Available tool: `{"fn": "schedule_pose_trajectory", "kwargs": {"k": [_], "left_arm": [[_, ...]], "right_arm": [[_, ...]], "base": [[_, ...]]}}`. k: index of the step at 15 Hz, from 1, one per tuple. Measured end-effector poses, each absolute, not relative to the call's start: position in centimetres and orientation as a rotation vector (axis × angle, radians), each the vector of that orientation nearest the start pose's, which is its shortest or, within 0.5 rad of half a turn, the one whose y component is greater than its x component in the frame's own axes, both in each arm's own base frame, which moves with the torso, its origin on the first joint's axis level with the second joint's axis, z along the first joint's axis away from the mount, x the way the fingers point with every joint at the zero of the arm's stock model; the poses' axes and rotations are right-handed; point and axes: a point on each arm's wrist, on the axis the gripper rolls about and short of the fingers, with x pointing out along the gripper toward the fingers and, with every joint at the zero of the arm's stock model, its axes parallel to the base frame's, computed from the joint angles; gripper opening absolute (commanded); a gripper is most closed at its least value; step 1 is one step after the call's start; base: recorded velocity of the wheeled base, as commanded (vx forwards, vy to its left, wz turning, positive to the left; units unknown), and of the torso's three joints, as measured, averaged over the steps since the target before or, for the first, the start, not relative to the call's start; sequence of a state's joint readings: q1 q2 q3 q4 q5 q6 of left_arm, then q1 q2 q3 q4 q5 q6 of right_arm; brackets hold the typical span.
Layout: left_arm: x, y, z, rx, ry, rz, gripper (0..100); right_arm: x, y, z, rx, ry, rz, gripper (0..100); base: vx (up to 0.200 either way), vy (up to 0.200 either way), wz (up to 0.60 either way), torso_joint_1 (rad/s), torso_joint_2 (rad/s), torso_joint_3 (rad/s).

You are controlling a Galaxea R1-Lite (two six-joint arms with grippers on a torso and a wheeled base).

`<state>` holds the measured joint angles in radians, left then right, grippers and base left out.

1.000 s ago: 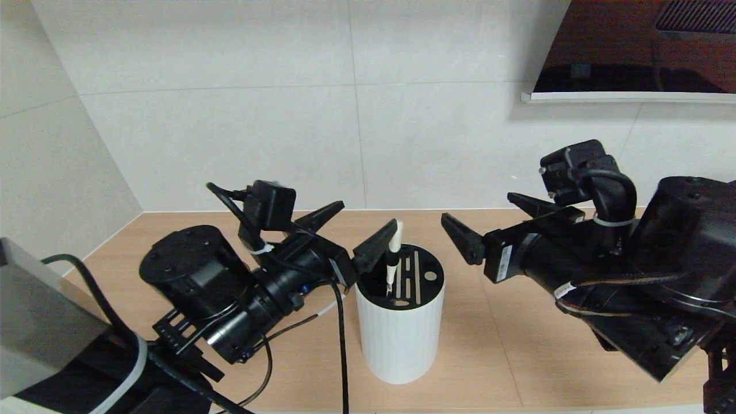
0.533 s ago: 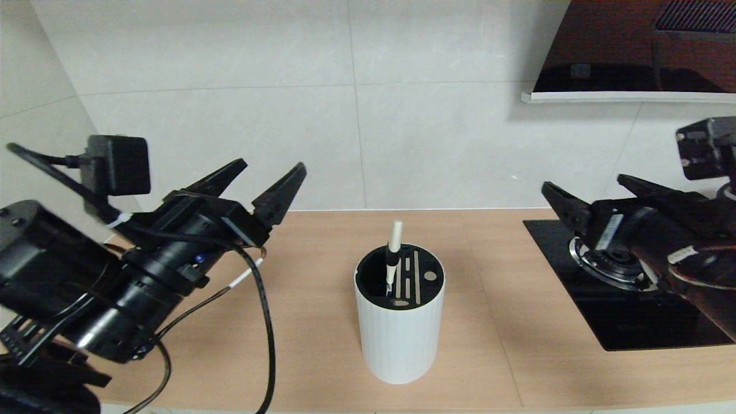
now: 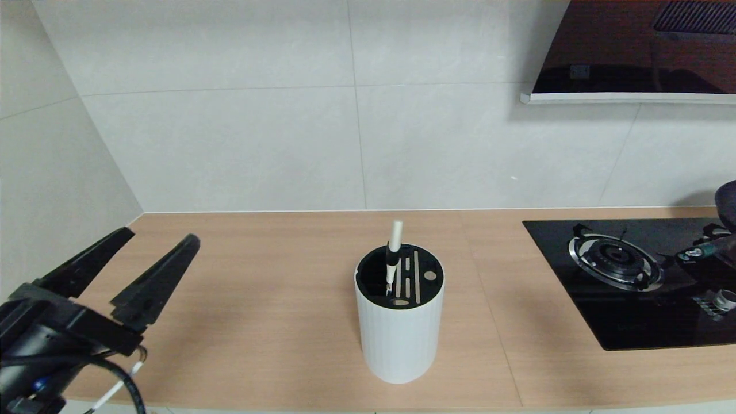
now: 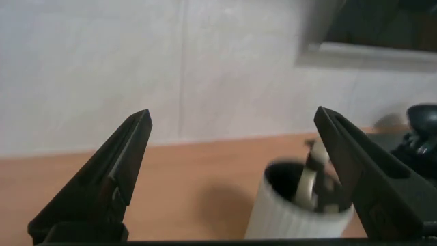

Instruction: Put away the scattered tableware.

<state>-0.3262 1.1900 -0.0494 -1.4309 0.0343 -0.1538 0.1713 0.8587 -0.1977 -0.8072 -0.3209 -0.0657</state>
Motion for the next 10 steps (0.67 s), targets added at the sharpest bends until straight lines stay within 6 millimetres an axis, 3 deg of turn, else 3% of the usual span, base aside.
{"fn": "schedule_pose_trajectory", "kwargs": {"k": [3,6,7,10], "left_arm": [[8.4,-2.2,17.3,-0.212,-0.228,-0.248,100],[4.1,-0.9,15.5,-0.201,-0.127,-0.204,100],[2.6,-0.5,14.7,-0.194,-0.088,-0.192,100],[-0.8,0.2,13.1,-0.200,-0.145,-0.110,100]], "right_arm": [[3.8,-0.2,18.4,-0.047,-0.090,-0.180,100],[-1.5,-0.9,16.8,-0.075,0.014,-0.190,100],[-2.9,-1.1,16.9,-0.069,-0.021,-0.214,100],[-4.8,-1.5,17.4,-0.030,-0.152,-0.328,100]], "base": [[0.000,0.000,0.00,0.000,0.00,0.000],[0.000,0.000,0.00,0.000,0.00,0.000],[0.000,0.000,0.00,0.000,0.00,0.000],[0.000,0.000,0.00,0.000,0.00,0.000]]}}
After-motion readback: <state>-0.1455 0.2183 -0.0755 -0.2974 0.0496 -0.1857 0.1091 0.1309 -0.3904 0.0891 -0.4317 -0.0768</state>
